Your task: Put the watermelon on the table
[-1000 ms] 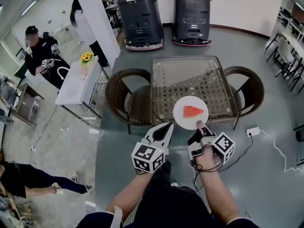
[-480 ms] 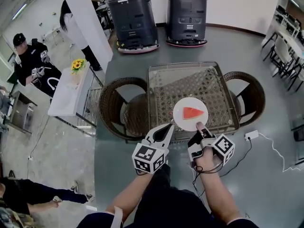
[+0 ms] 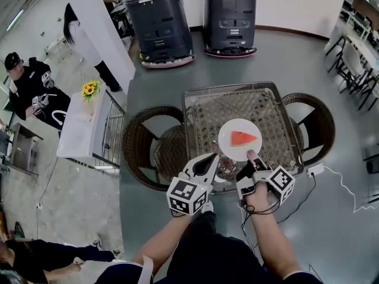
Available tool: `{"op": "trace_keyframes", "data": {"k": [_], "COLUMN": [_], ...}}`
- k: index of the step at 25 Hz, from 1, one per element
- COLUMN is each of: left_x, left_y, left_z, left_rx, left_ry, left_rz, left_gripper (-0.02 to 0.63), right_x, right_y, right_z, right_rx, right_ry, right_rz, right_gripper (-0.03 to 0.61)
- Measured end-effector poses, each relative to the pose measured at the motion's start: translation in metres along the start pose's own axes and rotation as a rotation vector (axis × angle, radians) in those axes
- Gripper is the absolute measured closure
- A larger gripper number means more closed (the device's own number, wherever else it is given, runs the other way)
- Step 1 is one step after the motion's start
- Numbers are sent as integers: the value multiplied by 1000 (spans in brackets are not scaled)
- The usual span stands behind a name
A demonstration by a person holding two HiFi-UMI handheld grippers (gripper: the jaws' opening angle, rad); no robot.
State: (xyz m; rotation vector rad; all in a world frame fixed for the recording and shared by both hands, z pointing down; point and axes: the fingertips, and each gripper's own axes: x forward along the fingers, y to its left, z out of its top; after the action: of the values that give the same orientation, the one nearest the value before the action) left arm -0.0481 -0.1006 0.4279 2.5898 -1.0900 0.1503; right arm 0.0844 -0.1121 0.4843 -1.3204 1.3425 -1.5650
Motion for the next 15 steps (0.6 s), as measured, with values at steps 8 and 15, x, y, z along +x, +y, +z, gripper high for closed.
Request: {"op": "trace_keyframes", "data": {"k": [8,15], "left_x": [29,37], "left_y": [31,38], "left_z": [9,6], "left_rx": [-12,-14], "left_ry": [20,27], "left_rz": [-42,-57], "left_gripper": [609,609], "right_x": [37,42], "right_y": [10,7], "right_z": [9,11], "right_rx": [6,10], "right_ry": [-39,-54], "right_rz": [-12,-11], "right_gripper": [568,568]}}
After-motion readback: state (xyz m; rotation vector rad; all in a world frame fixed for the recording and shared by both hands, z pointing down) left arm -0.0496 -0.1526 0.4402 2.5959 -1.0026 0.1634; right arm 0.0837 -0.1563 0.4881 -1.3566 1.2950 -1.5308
